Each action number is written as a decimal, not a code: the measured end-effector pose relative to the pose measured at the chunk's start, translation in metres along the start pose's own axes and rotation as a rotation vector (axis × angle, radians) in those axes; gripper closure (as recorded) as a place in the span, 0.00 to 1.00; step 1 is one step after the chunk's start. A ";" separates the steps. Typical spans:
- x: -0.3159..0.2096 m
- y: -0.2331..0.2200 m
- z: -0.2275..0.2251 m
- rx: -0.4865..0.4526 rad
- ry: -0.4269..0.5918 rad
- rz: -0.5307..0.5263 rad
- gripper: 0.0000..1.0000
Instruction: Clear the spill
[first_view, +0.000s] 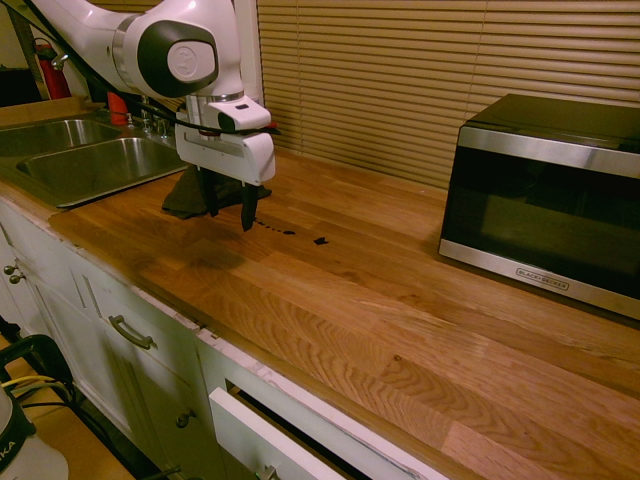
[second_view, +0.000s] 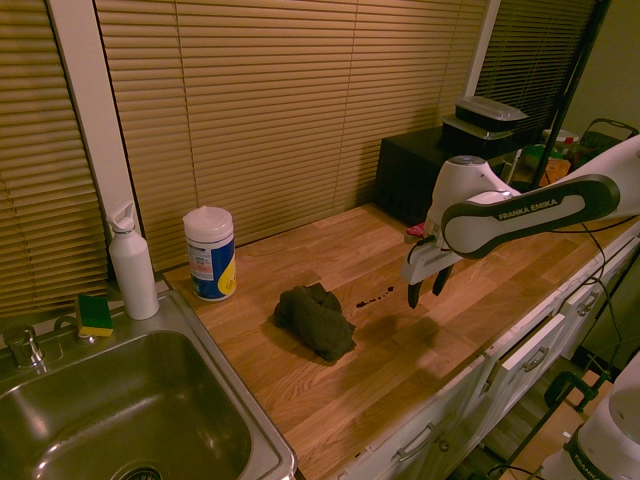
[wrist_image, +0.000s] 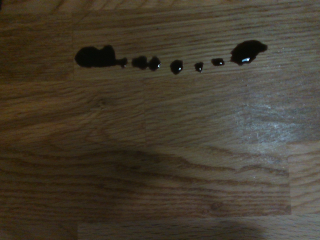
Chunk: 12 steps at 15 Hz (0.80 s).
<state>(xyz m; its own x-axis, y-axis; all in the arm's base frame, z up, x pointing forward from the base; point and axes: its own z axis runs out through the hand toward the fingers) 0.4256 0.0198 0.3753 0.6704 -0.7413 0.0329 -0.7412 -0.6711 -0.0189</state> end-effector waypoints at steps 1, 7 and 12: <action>0.000 0.000 0.001 0.001 -0.001 0.001 0.00; -0.018 -0.034 -0.007 0.051 0.053 -0.039 0.00; -0.055 -0.091 -0.031 0.116 0.103 -0.083 0.00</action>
<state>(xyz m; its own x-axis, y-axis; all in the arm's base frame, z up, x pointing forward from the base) 0.4555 0.1218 0.4059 0.7171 -0.6825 0.1413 -0.6706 -0.7309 -0.1268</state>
